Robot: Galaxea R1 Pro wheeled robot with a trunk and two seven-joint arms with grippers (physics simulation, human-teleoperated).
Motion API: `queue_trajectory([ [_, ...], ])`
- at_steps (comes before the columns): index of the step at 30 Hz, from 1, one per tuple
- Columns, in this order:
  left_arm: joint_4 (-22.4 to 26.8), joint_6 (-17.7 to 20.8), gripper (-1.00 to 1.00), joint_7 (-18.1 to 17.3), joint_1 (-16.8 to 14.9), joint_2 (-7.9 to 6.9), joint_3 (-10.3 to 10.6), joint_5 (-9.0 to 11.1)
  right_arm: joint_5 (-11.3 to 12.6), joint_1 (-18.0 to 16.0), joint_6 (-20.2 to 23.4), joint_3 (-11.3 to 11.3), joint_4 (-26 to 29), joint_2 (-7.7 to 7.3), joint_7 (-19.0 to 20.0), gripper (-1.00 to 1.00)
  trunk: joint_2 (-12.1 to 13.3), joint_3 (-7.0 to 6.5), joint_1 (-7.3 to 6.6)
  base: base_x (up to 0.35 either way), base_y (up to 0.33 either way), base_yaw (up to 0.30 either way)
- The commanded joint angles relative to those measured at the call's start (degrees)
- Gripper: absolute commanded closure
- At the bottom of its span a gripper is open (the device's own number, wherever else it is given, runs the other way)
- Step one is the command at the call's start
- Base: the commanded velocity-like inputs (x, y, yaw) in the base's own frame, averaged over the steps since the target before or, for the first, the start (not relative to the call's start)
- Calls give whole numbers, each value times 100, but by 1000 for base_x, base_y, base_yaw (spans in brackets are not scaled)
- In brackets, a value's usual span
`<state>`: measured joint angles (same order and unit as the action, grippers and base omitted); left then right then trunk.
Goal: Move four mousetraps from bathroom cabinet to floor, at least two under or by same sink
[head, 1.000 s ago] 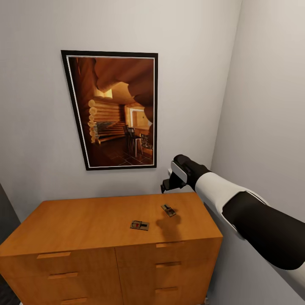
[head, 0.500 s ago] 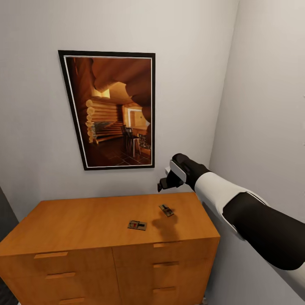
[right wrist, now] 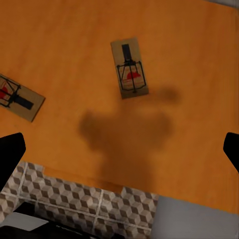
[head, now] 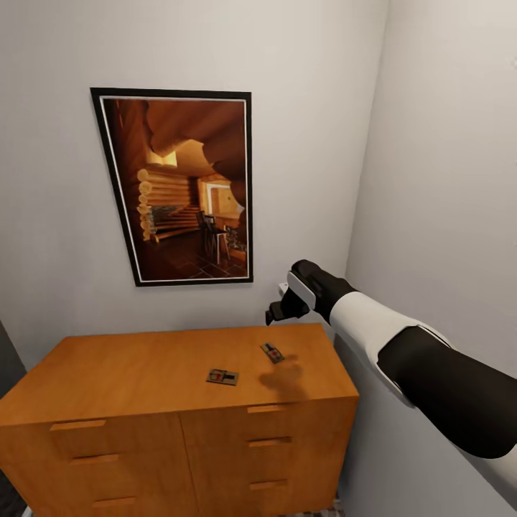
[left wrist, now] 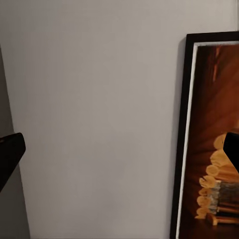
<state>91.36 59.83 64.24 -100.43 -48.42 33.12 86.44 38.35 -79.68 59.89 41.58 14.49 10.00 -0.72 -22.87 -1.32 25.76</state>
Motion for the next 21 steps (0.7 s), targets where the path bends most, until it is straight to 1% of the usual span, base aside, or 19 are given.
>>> queue_trajectory([
  [1,5,17,-100,57,-12,-7,19,48,32,-4,11,37,-5,0,-7,-100,-5,4,2,-18,-35,0],
  [11,5,17,-100,47,-12,-5,17,53,32,-4,11,42,-36,0,1,-100,-5,4,2,-7,-12,0],
  [21,5,17,-100,53,-12,-1,16,50,33,-4,11,61,-27,0,2,-100,-5,4,2,27,34,0],
])
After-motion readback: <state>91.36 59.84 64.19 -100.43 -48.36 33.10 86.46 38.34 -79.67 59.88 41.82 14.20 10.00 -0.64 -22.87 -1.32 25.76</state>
